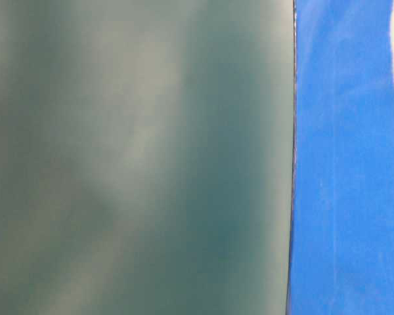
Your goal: Fold a bath towel.
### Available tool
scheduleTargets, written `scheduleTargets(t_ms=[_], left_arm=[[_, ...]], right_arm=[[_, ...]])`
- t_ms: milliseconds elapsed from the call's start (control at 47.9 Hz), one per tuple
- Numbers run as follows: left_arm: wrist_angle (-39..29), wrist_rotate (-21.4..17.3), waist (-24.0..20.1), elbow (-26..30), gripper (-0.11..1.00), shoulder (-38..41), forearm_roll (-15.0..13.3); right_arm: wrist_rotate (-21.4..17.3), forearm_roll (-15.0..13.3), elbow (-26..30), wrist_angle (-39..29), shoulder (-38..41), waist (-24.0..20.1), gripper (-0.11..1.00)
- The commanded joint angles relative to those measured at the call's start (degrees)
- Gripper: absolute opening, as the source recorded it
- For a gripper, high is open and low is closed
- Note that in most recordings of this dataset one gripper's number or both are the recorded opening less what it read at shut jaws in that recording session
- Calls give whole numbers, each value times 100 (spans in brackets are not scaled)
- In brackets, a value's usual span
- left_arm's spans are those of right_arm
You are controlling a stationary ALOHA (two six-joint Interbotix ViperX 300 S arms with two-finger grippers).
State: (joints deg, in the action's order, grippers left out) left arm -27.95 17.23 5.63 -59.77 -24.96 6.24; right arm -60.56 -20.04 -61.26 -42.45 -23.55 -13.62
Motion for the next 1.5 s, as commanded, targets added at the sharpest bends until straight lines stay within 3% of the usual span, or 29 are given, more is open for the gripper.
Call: scheduleTargets(t_ms=[0, 146, 271, 376, 480, 584, 709, 814, 960, 1231, 1481], left_arm=[[510, 26, -97, -264, 79, 255, 18], [914, 88, -290, -536, 79, 817, -53], [870, 123, -290, -457, 74, 1204, -70], [703, 123, -290, -352, 63, 1362, -79], [527, 132, -290, -299, 42, 1397, -114], [431, 141, -290, -316, 37, 1371, -193], [246, 132, -290, -272, 35, 1266, -308], [-422, 123, -290, -62, 32, 940, -413], [-1424, 141, -272, 431, 8, 281, -457], [-2619, 176, -88, 1415, 8, -1380, -527], [-3612, 721, 272, 2259, 8, -2479, -536]], right_arm=[[18, 9, -185, 501, 272, 255, 63], [0, 18, -466, 1274, 747, 475, 63], [9, 18, -448, 1450, 923, 475, 63], [18, -9, -422, 1424, 940, 475, 60], [9, -9, -439, 1459, 940, 475, 38], [9, 9, -431, 1521, 923, 475, 14], [-18, 9, -352, 1441, 844, 475, 13], [-9, 9, -149, 1090, 545, 448, 13], [26, -9, 325, 88, -202, 369, 13], [167, -105, 1292, -1380, -1503, -149, 13], [158, -598, 2355, -2320, -2136, -1090, 13]])
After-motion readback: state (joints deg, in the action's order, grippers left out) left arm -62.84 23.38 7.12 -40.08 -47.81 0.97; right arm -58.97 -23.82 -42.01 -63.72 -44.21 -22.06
